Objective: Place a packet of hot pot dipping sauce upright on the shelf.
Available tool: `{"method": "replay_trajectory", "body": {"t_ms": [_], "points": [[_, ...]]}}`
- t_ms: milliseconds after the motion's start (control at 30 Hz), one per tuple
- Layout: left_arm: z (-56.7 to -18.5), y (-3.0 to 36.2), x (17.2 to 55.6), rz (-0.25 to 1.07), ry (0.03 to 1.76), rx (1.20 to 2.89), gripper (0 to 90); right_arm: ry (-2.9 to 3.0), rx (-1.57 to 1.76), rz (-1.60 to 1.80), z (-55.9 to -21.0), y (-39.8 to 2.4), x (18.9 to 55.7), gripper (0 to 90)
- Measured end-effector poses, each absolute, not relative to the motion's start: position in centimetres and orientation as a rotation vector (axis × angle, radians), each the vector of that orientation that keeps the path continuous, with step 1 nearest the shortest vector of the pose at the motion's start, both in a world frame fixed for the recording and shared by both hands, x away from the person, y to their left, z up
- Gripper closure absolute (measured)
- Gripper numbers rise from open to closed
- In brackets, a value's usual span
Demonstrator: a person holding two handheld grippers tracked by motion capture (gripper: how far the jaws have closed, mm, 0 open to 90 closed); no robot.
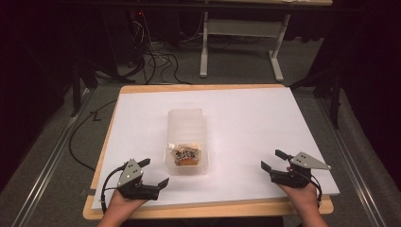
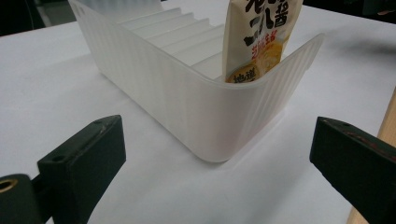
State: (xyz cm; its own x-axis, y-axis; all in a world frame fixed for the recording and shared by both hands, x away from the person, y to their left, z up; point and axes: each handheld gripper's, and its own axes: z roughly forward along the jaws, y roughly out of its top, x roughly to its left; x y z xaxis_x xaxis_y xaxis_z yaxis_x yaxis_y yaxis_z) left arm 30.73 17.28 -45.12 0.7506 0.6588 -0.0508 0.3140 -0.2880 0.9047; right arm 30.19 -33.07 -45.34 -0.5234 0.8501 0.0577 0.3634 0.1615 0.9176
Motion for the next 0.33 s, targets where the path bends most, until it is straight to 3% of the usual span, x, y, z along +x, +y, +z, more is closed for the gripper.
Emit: {"method": "replay_trajectory", "body": {"t_ms": [333], "points": [[-44.92, 17.28, 30.55, 0.411, 0.741, 1.882, 4.1, 1.934, 1.175, 1.360, -45.24, -33.63, 30.12, 24.1]]}}
